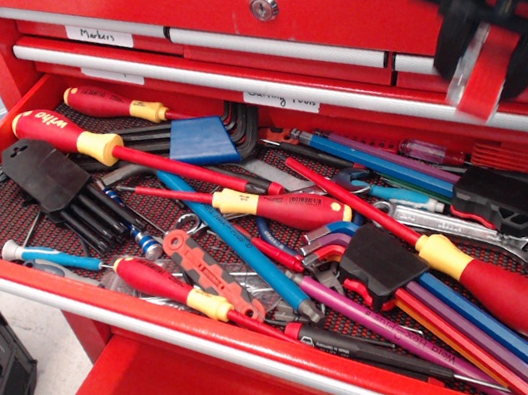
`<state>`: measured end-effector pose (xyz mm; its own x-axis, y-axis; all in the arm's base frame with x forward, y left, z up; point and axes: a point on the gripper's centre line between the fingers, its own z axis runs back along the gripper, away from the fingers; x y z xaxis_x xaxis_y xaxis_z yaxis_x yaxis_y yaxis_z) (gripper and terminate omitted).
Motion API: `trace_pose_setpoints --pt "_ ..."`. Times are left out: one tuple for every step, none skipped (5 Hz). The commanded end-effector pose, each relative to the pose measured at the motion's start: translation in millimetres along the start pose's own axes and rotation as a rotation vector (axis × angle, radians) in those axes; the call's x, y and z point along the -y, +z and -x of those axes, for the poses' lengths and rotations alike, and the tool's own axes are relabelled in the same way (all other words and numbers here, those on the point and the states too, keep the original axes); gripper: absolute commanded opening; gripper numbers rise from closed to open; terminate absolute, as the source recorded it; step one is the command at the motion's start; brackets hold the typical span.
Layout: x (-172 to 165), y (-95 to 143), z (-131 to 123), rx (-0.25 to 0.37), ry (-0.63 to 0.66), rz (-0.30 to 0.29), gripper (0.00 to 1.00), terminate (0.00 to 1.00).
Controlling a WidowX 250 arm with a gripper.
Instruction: Pick up bit holder
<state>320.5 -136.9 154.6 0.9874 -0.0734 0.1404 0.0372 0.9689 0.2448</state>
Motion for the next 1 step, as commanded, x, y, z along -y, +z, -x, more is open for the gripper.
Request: trace_pose_setpoints --pt "-4.0 48.4 -7.9 0.104 -0.002 -0.009 0.0 1.0"
